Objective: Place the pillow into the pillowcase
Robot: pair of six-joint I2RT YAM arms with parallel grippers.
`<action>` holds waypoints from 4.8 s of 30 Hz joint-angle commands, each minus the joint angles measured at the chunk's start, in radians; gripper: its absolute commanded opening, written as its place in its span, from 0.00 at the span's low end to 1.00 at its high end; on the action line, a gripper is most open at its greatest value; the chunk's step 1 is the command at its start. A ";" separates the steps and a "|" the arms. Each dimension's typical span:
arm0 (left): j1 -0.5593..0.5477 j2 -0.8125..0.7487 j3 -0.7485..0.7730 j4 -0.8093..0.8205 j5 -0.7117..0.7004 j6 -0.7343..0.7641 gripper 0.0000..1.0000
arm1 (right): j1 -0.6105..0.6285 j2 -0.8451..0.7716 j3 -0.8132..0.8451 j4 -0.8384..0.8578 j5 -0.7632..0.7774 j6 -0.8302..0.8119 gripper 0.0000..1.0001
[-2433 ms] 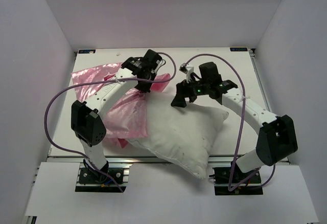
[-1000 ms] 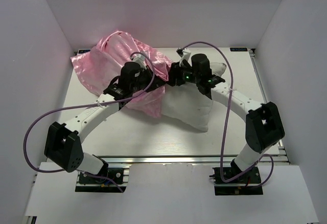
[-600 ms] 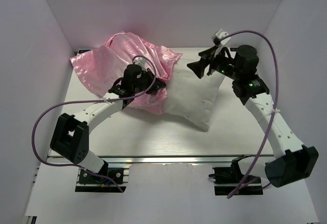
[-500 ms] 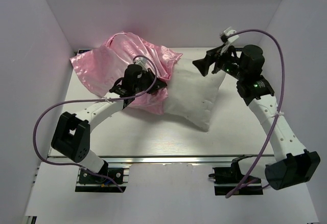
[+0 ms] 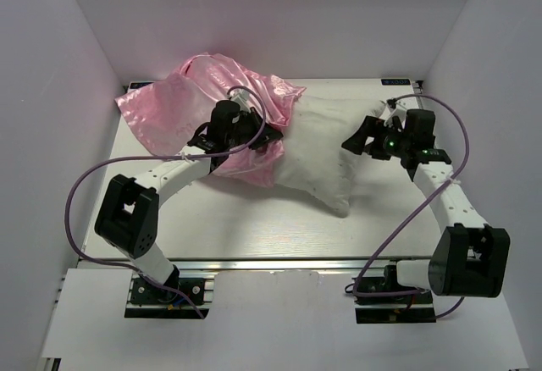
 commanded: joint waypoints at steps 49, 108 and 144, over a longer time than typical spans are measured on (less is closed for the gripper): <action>-0.011 -0.343 0.184 0.085 -0.134 -0.326 0.00 | 0.761 0.415 1.185 0.058 -0.105 -0.445 0.00; 0.089 -1.204 -0.525 -0.871 -0.694 -0.878 0.00 | 0.634 0.630 0.884 0.086 0.291 -0.621 0.78; 0.087 -1.205 -0.531 -0.852 -0.690 -0.866 0.00 | 0.605 0.634 0.864 0.012 0.225 -0.685 0.63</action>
